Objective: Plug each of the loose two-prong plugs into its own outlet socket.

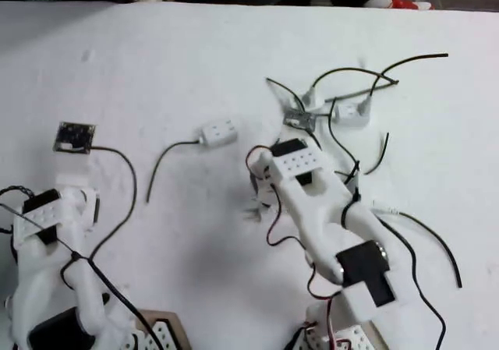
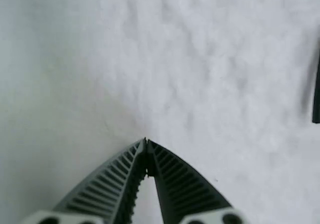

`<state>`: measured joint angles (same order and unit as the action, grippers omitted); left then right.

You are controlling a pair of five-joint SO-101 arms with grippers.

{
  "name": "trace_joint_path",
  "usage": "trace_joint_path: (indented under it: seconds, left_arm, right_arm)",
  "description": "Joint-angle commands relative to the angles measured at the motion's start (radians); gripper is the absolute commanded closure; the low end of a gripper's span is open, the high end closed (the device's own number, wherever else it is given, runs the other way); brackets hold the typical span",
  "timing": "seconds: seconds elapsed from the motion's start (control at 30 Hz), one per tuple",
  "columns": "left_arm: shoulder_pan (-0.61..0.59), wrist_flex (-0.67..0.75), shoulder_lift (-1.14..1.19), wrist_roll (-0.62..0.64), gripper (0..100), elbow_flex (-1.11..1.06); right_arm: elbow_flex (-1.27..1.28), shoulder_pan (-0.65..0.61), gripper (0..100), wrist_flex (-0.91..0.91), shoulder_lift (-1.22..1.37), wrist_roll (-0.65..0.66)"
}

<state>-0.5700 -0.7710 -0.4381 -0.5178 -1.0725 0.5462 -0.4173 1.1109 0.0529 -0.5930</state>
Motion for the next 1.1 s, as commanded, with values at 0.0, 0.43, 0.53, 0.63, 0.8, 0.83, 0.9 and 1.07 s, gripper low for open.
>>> trace_joint_path:
  seconds: [0.0,0.43,0.53,0.63,0.8,0.83,0.9,1.07]
  left_arm:
    - [0.033,-0.003,-0.070,0.006,98,0.018]
    - [0.147,-0.035,-0.315,0.006,98,-0.107]
    - [0.151,-0.037,-0.378,0.006,98,-0.141]
    - [0.151,-0.037,-0.440,0.006,97,-0.169]
    - [0.166,-0.035,-0.516,0.005,97,-0.219]
    - [0.177,-0.035,-0.530,-0.002,97,-0.232]
    - [0.194,-0.041,-0.552,-0.043,97,-0.249]
    - [0.222,-0.041,-0.595,-0.077,97,-0.288]
  right_arm:
    - [-0.041,-0.035,72.7,0.005,0.050,-0.006]
    - [-0.160,-0.035,79.0,0.056,0.242,-0.075]
    - [-0.167,-0.022,94.0,0.079,0.236,-0.066]
    - [-0.167,-0.005,95.9,0.102,0.234,-0.026]
    - [-0.169,0.097,98.2,0.110,0.191,0.258]
    - [-0.169,0.133,98.2,0.110,0.166,0.330]
    - [-0.169,0.205,98.1,0.110,0.108,0.503]
    - [-0.169,0.338,98.1,0.113,-0.047,0.964]
